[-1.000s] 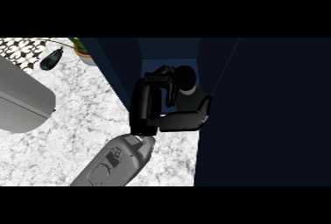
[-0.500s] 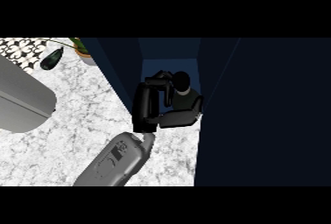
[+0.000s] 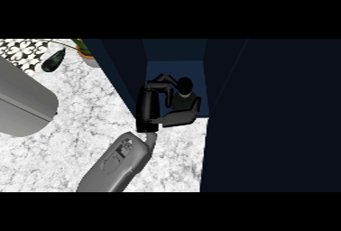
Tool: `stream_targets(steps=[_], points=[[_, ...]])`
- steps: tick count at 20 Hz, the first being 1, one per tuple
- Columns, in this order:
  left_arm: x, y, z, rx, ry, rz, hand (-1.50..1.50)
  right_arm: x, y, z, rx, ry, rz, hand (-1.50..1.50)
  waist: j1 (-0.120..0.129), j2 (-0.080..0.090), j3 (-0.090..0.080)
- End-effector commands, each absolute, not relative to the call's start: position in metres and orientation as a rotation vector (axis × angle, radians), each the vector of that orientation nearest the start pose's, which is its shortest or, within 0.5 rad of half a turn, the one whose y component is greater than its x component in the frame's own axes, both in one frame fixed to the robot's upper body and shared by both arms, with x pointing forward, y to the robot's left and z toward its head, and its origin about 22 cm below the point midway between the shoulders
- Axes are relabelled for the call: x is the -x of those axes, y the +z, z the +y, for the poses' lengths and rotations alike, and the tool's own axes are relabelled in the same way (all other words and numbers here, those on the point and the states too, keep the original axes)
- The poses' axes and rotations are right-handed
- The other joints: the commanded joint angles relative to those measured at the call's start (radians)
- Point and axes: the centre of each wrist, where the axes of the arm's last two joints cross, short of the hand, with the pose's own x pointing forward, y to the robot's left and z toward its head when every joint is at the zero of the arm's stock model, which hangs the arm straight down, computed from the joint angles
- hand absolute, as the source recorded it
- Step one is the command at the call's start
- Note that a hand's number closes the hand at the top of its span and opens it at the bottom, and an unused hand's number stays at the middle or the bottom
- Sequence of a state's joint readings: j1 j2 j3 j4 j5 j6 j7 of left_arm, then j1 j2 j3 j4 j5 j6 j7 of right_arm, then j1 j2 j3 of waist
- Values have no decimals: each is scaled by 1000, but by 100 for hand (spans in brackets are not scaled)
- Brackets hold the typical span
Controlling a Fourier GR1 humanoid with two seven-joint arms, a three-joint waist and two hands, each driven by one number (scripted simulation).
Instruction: Pick up the wine, place it into the cabinet and close the cabinet
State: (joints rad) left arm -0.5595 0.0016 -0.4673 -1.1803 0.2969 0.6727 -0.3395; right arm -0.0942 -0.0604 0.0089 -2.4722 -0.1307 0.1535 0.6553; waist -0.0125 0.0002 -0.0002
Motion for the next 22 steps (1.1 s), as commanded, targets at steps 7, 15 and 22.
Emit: stream_targets(steps=[7, 15, 22], points=[[-347, 38, 90, -2, 112, -1938, 150, -140, 215, -240, -214, 293, -1947, -150, 2, 0, 0], [-363, 38, 87, 21, 102, -1885, 150, -138, 206, -236, -231, 253, -1943, -150, -2, 1, 1], [-386, 35, 104, -16, 98, -1825, 150, -138, 214, -240, -223, 261, -1932, -150, -4, 1, 1]])
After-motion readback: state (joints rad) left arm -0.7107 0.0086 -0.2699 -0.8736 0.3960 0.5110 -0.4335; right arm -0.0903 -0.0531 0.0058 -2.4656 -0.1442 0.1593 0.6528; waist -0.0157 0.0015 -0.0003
